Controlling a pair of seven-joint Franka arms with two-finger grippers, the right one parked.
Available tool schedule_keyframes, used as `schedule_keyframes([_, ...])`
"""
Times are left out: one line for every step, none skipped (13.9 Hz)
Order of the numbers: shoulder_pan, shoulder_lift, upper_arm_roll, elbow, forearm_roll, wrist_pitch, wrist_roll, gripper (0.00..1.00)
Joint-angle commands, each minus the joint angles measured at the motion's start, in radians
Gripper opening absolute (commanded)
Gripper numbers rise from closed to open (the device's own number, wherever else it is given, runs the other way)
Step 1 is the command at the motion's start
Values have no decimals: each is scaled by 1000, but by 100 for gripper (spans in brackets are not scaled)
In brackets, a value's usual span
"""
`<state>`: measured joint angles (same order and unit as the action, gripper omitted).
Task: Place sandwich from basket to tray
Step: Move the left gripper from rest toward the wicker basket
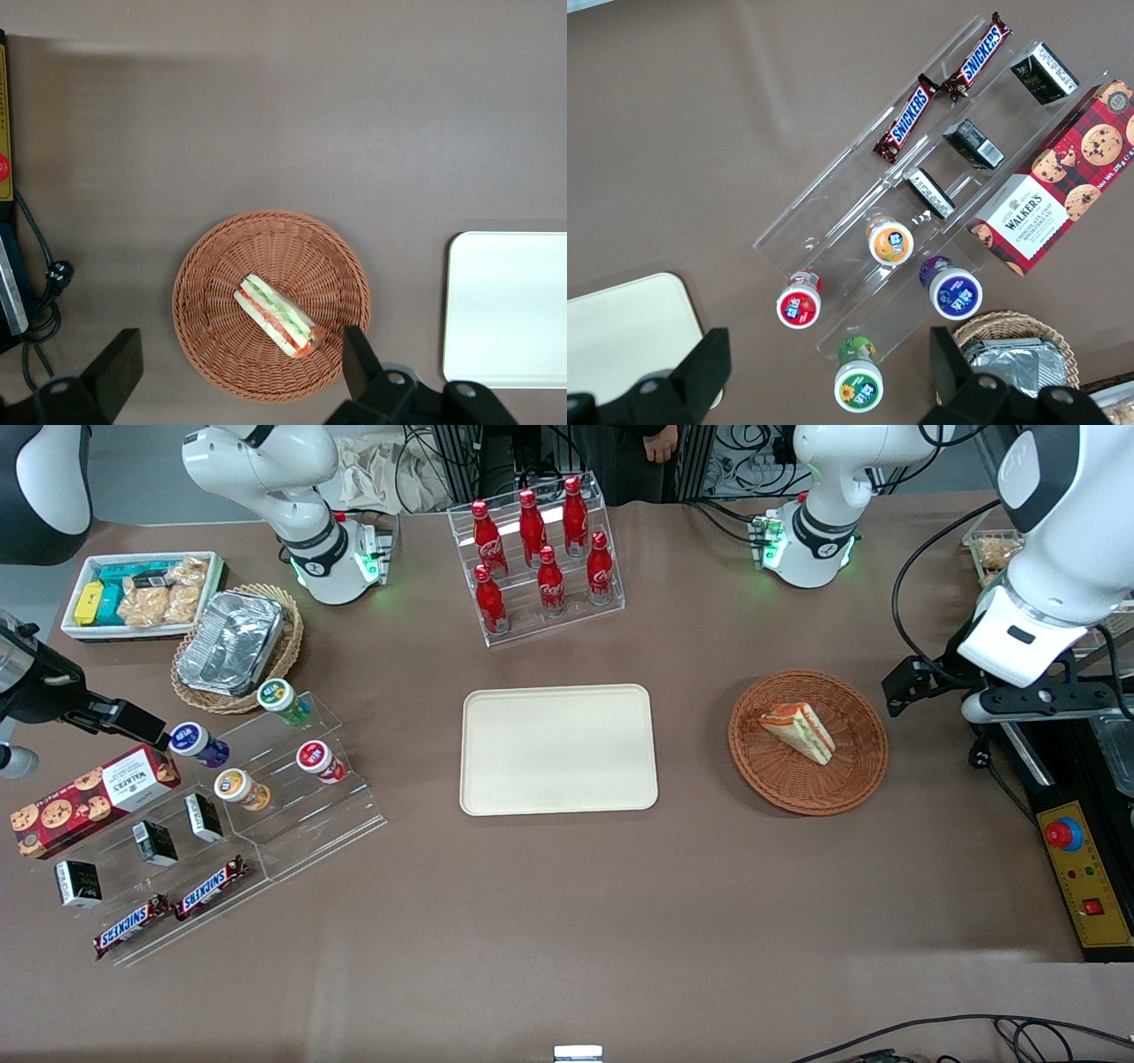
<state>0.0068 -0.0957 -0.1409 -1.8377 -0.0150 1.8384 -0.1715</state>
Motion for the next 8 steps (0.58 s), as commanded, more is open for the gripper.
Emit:
schedule_keyframes([9, -21, -3, 2, -2, -21, 14, 100])
schedule_keyframes([9, -22, -5, 2, -2, -22, 14, 100])
schedule_keyframes([10, -22, -2, 5, -5, -24, 15, 100])
schedule_keyframes([12, -24, 0, 6, -5, -25, 15, 100])
schedule_keyframes([9, -22, 0, 3, -2, -25, 12, 100])
schedule_keyframes([9, -24, -2, 2, -2, -25, 3, 100])
schedule_keyframes([9, -27, -2, 2, -2, -43, -3, 100])
schedule_keyframes([9, -33, -2, 2, -2, -60, -5, 100])
